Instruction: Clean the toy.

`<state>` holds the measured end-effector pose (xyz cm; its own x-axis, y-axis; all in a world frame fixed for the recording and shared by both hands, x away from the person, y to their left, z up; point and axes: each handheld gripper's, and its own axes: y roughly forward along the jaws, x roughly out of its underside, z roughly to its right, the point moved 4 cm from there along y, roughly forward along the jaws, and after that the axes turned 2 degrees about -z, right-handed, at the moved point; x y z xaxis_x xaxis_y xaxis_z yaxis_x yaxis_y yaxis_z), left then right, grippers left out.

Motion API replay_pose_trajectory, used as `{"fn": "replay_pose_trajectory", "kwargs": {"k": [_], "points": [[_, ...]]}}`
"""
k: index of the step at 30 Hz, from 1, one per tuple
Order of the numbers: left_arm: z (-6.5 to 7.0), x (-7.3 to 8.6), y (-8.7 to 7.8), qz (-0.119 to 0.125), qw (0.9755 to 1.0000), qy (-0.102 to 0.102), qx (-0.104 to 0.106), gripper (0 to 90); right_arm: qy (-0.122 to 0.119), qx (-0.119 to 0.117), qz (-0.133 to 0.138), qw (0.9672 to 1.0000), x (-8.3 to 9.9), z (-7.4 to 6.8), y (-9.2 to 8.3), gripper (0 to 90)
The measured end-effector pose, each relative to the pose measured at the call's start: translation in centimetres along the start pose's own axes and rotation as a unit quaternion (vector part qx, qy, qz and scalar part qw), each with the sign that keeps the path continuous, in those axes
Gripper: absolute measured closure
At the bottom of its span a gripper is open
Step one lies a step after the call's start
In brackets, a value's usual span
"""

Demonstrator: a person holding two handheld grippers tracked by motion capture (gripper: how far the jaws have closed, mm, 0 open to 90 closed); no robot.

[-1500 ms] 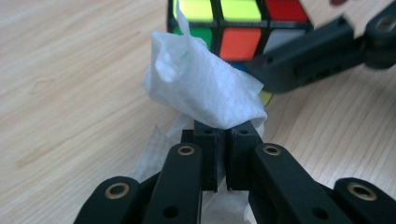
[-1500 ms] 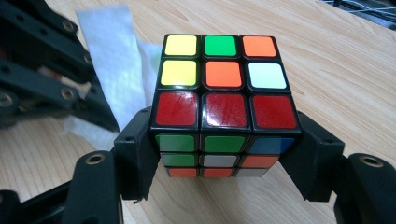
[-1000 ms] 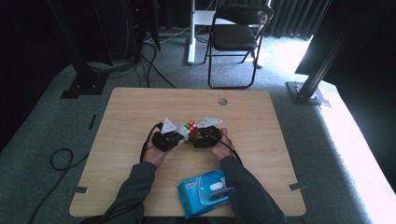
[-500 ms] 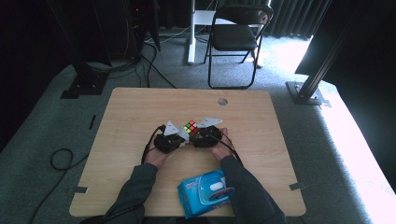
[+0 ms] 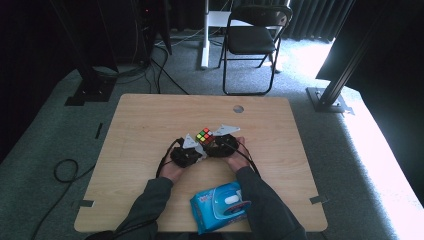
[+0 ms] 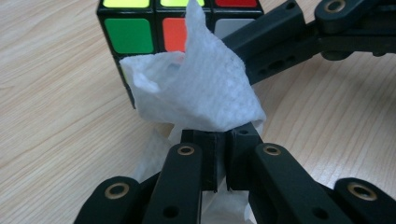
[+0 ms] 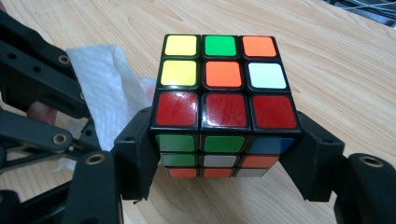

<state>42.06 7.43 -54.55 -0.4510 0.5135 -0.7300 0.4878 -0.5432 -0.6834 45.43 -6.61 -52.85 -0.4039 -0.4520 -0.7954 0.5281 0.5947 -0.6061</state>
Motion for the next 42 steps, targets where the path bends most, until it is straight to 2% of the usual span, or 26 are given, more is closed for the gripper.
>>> {"fn": "replay_pose_trajectory", "kwargs": {"k": [4, 7, 11, 20, 23, 27, 42], "points": [[0.2, 0.0, 0.0, -0.001, 0.9999, 0.008, 0.006, 85.3, 0.003, -0.001, 0.003, 1.0000, -0.1, 0.0, -0.1, 34.4], [0.4, 0.1, 0.3, -0.001, 0.9999, 0.007, 0.009, 85.1, 0.005, -0.003, 0.007, 1.0000, -0.1, 0.1, -0.1, 34.4], [0.3, 0.5, 0.6, -0.012, 0.9998, 0.009, 0.009, 85.0, 0.010, -0.004, 0.013, 0.9998, -0.1, 0.1, -0.3, 34.4], [-1.3, 1.3, 0.5, -0.017, 0.9997, -0.016, -0.008, 84.9, 0.010, -0.011, 0.022, 0.9996, -0.3, 0.0, -0.7, 34.4], [-1.7, 1.4, 0.4, -0.014, 0.9996, -0.023, -0.012, 84.8, 0.016, -0.013, 0.026, 0.9995, -0.4, 0.1, -0.8, 34.4], [-2.0, 1.4, 0.3, -0.010, 0.9993, -0.033, -0.015, 84.8, 0.012, -0.015, 0.026, 0.9995, -0.5, 0.0, -0.8, 34.4], [-2.1, 0.9, 0.2, -0.001, 0.9992, -0.036, -0.018, 84.9, 0.005, -0.032, 0.025, 0.9992, -0.9, -0.7, -0.9, 34.4]]}}
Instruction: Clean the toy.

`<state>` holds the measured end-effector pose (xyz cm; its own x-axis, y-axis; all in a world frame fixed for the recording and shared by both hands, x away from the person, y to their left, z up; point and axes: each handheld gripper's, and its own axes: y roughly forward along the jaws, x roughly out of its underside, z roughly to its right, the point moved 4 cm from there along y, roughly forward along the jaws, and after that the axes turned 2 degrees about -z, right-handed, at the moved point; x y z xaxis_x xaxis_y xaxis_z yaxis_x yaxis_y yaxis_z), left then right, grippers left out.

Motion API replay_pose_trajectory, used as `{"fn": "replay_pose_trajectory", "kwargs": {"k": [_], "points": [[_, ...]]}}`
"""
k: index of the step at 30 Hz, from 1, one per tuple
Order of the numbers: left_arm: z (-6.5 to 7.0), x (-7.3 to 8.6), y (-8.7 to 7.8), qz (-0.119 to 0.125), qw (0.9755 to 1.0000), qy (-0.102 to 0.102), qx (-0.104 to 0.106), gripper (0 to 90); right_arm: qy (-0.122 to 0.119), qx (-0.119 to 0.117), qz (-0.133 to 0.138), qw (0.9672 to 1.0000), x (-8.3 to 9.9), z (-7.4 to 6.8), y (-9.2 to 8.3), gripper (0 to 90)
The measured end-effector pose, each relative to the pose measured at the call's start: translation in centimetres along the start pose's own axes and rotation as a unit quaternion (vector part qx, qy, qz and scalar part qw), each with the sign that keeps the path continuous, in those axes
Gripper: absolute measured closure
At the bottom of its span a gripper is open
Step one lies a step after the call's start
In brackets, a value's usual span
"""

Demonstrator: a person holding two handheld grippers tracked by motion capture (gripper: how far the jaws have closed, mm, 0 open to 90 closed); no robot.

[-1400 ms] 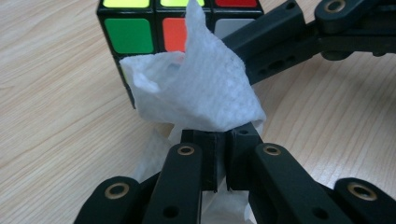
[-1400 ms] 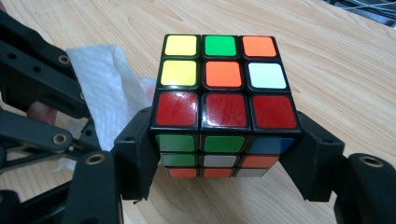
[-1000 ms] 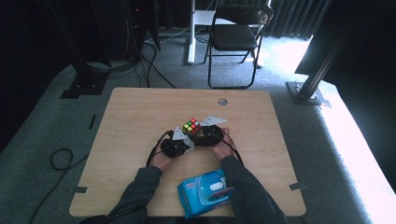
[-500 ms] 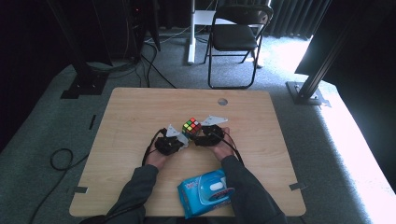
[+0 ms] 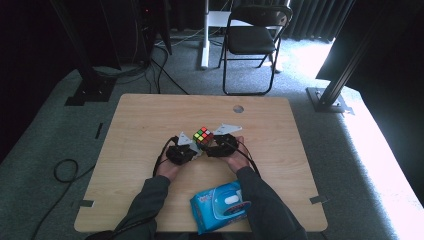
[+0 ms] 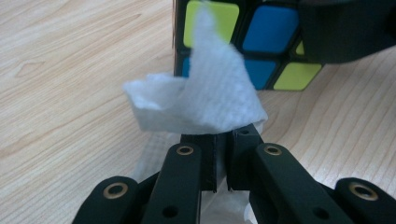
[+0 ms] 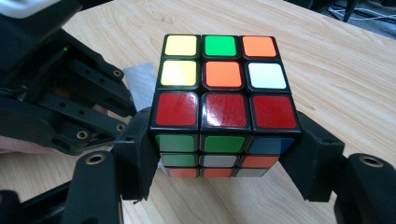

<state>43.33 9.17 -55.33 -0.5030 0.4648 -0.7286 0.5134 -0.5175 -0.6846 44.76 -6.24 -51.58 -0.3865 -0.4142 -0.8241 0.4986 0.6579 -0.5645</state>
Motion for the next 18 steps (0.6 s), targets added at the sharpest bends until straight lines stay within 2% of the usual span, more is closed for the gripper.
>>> {"fn": "replay_pose_trajectory", "kwargs": {"k": [18], "points": [[-0.77, -0.36, -0.36, 0.016, 0.9996, -0.015, -0.019, 84.7, 0.005, -0.017, 0.005, 0.9998, -0.13, -0.24, -0.05, 34.4]]}}
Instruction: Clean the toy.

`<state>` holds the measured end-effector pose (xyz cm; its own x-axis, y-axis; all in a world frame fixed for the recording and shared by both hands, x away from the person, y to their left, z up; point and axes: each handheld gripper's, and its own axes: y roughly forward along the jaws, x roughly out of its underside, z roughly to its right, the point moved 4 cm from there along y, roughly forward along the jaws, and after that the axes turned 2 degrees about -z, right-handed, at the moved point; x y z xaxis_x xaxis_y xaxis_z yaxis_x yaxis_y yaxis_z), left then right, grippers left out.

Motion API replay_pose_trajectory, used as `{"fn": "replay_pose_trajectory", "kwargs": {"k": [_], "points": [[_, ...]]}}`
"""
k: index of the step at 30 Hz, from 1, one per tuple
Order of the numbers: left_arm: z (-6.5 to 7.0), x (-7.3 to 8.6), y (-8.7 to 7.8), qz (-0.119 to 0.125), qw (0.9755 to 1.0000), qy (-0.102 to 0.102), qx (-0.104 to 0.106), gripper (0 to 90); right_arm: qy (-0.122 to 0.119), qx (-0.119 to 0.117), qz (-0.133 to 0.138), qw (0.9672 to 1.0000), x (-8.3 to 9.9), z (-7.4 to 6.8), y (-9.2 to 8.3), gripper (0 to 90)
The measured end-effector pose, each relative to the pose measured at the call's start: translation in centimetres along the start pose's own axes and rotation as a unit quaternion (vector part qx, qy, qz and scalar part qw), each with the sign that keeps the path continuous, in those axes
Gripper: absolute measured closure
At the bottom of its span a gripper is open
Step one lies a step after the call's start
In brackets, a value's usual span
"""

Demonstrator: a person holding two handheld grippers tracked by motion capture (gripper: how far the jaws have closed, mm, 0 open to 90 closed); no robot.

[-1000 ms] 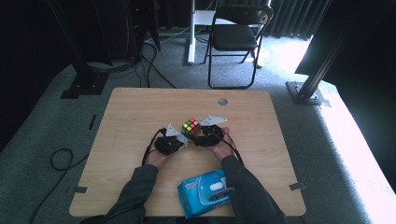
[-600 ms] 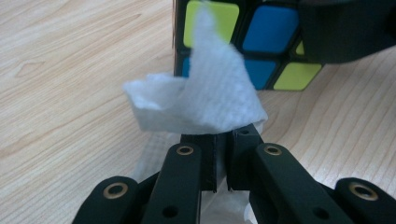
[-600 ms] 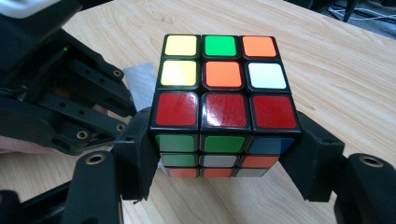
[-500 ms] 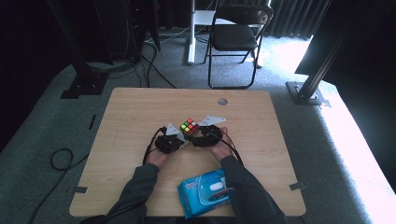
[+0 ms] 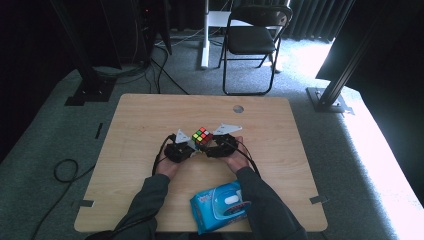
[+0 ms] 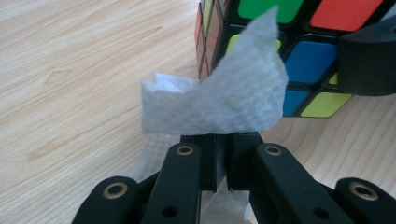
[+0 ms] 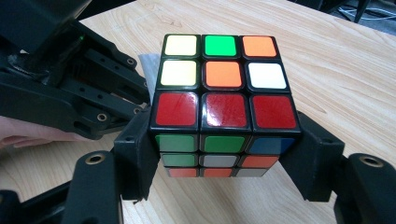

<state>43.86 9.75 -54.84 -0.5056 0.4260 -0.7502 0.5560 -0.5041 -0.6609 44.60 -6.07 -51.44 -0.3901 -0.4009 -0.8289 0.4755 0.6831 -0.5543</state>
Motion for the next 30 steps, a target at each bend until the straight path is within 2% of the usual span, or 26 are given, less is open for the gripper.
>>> {"fn": "replay_pose_trajectory", "kwargs": {"k": [8, 22, 30], "points": [[0.4, 0.0, 0.3, 0.000, 1.0000, 0.005, 0.003, 84.8, 0.001, -0.004, -0.001, 1.0000, 0.0, 0.0, 0.0, 34.4], [2.5, -0.1, 0.7, 0.005, 0.9986, 0.042, 0.033, 84.8, 0.014, -0.007, 0.004, 0.9999, 0.0, 0.3, 0.0, 34.4], [2.3, -0.2, 0.7, 0.008, 0.9988, 0.038, 0.030, 84.6, 0.020, -0.011, 0.008, 0.9997, 0.0, 0.4, -0.1, 34.4]]}}
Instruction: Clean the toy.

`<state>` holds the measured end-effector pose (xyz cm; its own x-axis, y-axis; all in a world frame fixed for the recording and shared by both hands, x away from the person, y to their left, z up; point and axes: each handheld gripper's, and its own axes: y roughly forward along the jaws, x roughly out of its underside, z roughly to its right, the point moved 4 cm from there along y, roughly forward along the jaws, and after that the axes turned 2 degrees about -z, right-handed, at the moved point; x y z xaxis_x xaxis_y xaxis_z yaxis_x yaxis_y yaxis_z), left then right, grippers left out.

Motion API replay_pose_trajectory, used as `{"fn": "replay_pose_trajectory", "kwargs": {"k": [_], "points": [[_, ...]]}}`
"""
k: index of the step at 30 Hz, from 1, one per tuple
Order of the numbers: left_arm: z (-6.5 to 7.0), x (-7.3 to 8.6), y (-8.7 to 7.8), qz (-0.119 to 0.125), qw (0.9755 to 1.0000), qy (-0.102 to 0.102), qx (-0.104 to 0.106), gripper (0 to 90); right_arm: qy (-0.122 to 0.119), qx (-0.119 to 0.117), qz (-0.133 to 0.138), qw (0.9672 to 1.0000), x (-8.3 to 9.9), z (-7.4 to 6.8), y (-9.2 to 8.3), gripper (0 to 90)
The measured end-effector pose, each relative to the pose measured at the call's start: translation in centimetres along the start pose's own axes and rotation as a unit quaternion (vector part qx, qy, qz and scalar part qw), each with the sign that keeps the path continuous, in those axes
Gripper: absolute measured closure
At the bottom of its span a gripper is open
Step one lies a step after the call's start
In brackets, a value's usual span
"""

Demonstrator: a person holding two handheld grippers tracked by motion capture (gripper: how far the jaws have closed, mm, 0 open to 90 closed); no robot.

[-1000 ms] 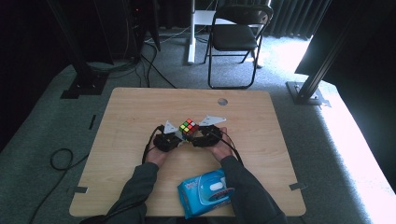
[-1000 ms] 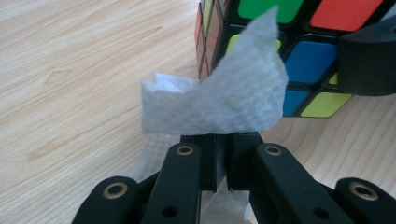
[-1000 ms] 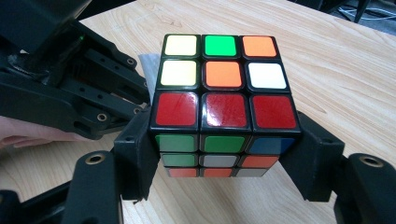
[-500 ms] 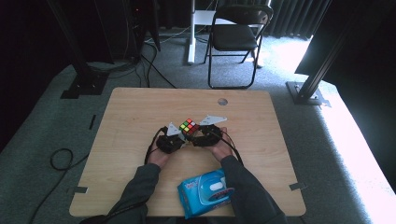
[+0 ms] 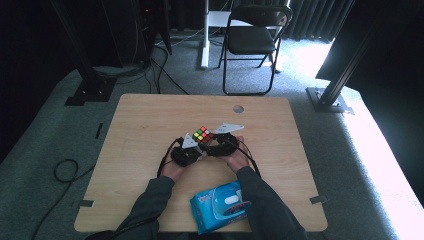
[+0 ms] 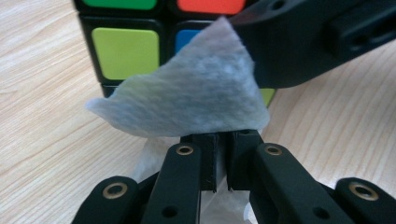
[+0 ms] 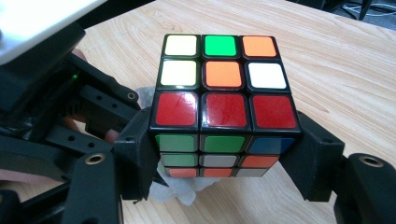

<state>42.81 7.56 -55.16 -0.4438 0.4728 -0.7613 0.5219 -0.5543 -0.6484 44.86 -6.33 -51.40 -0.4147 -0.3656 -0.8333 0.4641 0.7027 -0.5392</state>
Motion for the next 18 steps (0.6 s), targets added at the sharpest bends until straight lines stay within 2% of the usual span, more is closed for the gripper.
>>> {"fn": "replay_pose_trajectory", "kwargs": {"k": [10, 18], "points": [[-1.4, 0.1, -0.5, 0.008, 0.9996, -0.021, -0.019, 84.4, 0.003, -0.006, 0.004, 1.0000, 0.0, 0.0, -0.1, 34.4], [-2.2, 0.2, -0.8, 0.007, 0.9991, -0.030, -0.028, 84.3, 0.005, -0.008, 0.004, 0.9999, 0.0, 0.0, -0.1, 34.4]]}}
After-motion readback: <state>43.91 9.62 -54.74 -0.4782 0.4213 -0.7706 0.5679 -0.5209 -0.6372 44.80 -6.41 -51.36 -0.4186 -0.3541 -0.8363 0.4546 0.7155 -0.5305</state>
